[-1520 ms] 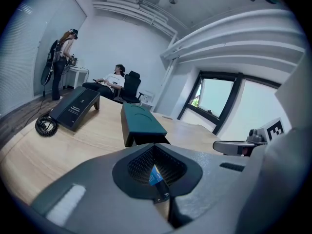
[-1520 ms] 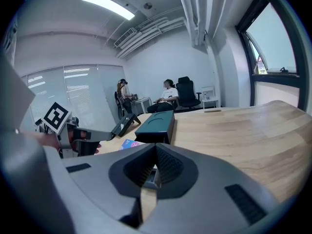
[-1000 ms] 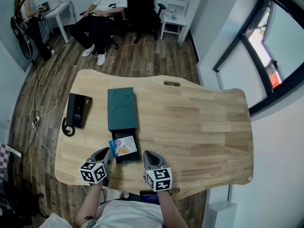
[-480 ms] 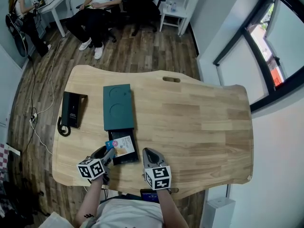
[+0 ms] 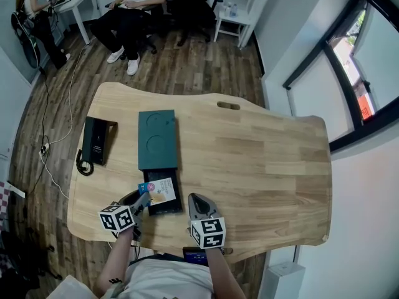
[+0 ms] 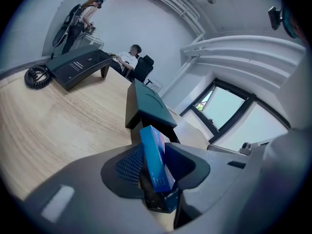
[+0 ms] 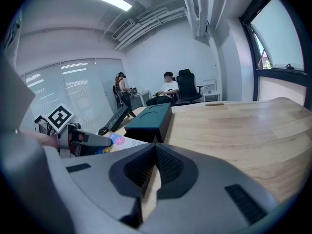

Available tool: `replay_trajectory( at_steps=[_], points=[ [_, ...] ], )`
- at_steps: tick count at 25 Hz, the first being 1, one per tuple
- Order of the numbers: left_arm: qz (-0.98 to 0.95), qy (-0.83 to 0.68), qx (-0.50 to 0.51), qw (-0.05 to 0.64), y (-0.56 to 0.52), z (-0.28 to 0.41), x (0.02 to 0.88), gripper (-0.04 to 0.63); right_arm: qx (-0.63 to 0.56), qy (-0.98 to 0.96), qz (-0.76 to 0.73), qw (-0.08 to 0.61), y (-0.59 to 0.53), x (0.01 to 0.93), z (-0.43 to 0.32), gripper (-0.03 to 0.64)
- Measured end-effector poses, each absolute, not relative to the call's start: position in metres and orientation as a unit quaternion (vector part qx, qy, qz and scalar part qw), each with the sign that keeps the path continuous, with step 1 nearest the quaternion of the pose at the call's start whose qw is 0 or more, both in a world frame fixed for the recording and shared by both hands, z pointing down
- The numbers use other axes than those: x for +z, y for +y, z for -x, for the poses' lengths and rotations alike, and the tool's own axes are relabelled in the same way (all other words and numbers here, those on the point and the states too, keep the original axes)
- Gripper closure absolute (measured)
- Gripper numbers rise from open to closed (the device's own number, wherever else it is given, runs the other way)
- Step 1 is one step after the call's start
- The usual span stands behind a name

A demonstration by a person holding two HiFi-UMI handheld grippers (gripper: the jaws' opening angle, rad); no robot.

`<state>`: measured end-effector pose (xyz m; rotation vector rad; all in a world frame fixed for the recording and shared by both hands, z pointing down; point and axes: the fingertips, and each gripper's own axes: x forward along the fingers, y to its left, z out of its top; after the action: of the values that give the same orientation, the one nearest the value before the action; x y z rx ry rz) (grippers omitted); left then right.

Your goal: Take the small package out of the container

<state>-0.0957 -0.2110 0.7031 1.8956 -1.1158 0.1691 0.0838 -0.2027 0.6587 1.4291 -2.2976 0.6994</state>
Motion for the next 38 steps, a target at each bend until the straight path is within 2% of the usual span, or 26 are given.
replay_trajectory(
  at_steps=[9, 30, 38],
  points=[
    [-0.756, -0.455, 0.010, 0.469, -0.207, 0.110, 0.681, 0.491, 0.242, -0.813, -0.504, 0.161, -0.194, 0.646, -0.078, 0.612],
    [-0.792, -0.397, -0.035, 0.463, -0.195, 0.086, 0.638, 0.491, 0.215, -0.821, -0.512, 0.133, -0.178, 0.611, -0.075, 0.612],
    [-0.795, -0.371, -0.082, 0.473, -0.182, 0.087, 0.614, 0.491, 0.193, -0.827, -0.511, 0.128, -0.165, 0.594, -0.067, 0.612]
  ],
)
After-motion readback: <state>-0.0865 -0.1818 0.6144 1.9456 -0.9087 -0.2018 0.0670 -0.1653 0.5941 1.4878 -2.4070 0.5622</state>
